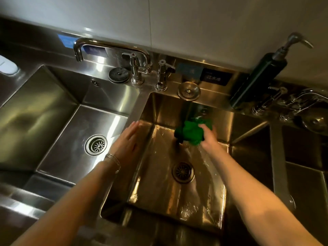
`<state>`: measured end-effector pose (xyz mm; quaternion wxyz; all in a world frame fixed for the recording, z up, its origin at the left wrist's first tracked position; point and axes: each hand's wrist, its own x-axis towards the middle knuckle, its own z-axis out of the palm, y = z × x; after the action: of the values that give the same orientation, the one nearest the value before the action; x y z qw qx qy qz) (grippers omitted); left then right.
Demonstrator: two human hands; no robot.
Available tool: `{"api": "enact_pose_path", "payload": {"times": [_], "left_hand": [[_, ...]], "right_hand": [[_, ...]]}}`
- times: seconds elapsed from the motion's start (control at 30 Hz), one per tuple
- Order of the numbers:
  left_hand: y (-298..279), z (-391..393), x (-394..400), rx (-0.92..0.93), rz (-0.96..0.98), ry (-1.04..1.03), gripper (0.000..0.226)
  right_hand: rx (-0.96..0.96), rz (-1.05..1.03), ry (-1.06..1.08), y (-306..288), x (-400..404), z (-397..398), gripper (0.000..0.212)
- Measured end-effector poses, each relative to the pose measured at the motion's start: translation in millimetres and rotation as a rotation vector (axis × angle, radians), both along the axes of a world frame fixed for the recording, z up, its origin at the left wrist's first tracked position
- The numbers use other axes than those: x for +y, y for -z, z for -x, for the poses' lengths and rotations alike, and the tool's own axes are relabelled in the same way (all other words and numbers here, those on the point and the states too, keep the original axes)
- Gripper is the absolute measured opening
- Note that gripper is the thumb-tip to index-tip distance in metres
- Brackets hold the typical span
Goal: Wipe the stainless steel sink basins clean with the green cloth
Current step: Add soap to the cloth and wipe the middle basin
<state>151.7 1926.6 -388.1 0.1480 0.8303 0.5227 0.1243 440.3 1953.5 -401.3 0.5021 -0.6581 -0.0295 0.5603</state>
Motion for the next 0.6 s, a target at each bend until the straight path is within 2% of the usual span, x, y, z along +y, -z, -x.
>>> {"api": "enact_pose_path", "payload": {"times": [0.07, 0.1, 0.17, 0.23, 0.37, 0.47, 0.6], "left_hand": [[-7, 5, -24, -0.006, 0.01, -0.084, 0.051], [-5, 12, -38, 0.059, -0.001, -0.093, 0.056], [-10, 24, -73, 0.16, 0.061, -0.184, 0.06], [-15, 32, -111, 0.179, 0.103, -0.292, 0.067], [-11, 48, -178, 0.217, 0.166, -0.424, 0.076], [-7, 47, -207, 0.193, 0.202, -0.482, 0.07], [-1, 29, -220, 0.165, 0.196, -0.582, 0.065]], "right_hand": [[-0.038, -0.005, -0.128, 5, -29, 27, 0.054], [0.023, -0.01, -0.166, 6, -44, 40, 0.055], [0.049, -0.035, -0.294, 11, -66, 67, 0.052], [0.064, -0.094, -0.451, -3, -85, 100, 0.051], [0.212, -0.228, -0.63, -23, -140, 173, 0.039], [0.077, -0.264, -0.961, -19, -183, 200, 0.048], [-0.141, -0.352, -1.367, -16, -177, 191, 0.06]]}}
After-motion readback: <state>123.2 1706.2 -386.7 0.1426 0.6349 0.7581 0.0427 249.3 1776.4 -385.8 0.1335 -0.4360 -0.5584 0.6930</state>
